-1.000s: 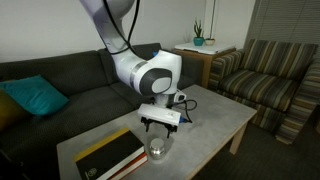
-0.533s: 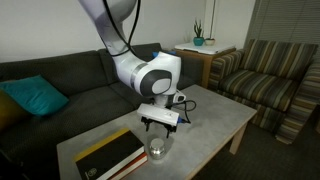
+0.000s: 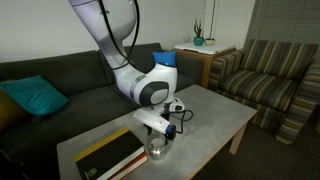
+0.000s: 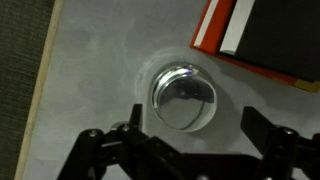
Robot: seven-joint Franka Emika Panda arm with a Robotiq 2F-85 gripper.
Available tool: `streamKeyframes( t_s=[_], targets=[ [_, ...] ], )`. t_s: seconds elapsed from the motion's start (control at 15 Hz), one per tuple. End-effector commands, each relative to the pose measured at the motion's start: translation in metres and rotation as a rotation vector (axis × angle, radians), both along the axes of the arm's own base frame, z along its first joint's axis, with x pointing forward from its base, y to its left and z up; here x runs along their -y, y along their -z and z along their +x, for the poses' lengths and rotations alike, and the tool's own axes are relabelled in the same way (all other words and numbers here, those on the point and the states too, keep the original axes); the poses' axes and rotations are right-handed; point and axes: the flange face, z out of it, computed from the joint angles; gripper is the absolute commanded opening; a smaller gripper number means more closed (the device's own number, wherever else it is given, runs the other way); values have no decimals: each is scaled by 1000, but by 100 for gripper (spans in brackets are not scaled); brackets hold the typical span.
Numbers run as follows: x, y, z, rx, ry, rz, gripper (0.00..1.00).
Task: Uncover the candle tin
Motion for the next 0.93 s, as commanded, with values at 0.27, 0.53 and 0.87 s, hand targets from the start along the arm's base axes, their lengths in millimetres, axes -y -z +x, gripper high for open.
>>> streamKeyframes(
  t_s=[0.27, 0.53, 0.87],
  targets=[
    [-1, 37, 14, 18, 91, 4, 100],
    [1, 54, 16, 21, 114, 3, 100],
    [-7, 55, 9, 0, 170, 35, 100]
  ],
)
